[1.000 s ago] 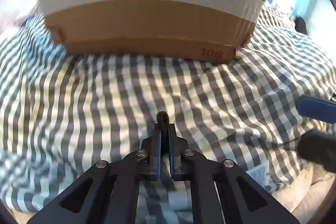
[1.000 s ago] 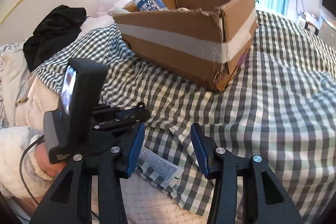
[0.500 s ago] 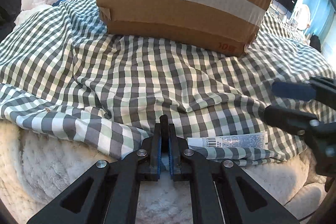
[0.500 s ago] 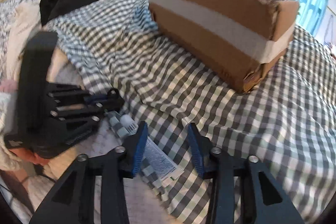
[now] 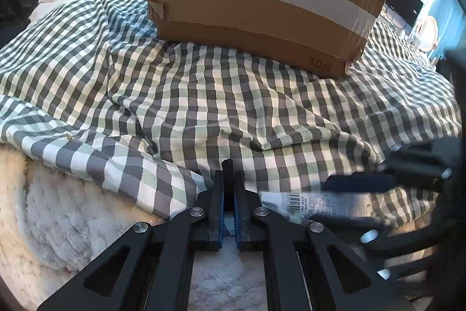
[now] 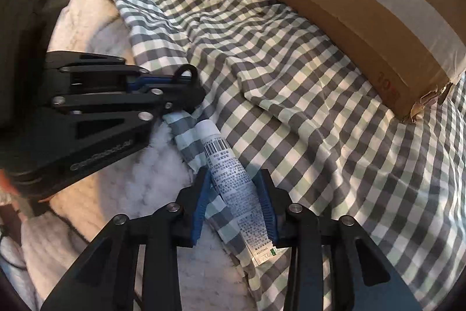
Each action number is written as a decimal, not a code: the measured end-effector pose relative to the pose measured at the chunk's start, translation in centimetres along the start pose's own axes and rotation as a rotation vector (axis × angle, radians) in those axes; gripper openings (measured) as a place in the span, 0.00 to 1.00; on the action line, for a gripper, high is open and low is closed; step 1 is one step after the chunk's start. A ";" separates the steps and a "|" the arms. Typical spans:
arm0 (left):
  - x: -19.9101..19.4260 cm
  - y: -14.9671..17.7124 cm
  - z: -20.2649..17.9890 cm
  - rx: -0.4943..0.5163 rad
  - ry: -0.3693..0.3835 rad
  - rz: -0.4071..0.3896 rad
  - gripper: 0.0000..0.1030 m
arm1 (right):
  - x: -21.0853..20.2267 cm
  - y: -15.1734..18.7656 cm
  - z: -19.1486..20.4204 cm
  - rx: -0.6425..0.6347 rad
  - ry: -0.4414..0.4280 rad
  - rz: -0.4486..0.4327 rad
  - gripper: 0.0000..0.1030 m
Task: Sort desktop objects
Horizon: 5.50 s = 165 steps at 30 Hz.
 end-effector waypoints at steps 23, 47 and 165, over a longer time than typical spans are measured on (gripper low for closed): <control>-2.5 0.0 0.9 -0.069 0.003 -0.086 0.06 | -3.0 -2.0 0.6 0.086 0.126 -0.126 0.04; -4.1 0.0 0.6 -0.063 -0.025 -0.138 0.05 | -3.8 -2.4 -0.8 0.118 0.159 -0.170 0.17; -7.2 -13.4 1.3 0.005 -0.207 -0.453 1.00 | -16.7 -5.2 -8.5 0.573 0.696 -0.480 0.99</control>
Point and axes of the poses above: each gripper's, at about its wrist camera, not at the fingertips, and x roughly the way its jaws point, z to its left, y to its underside, the point moved 5 cm from there along x, roughly the way its jaws point, and after that the axes turned 11 degrees about -z, right-handed, at the moved point
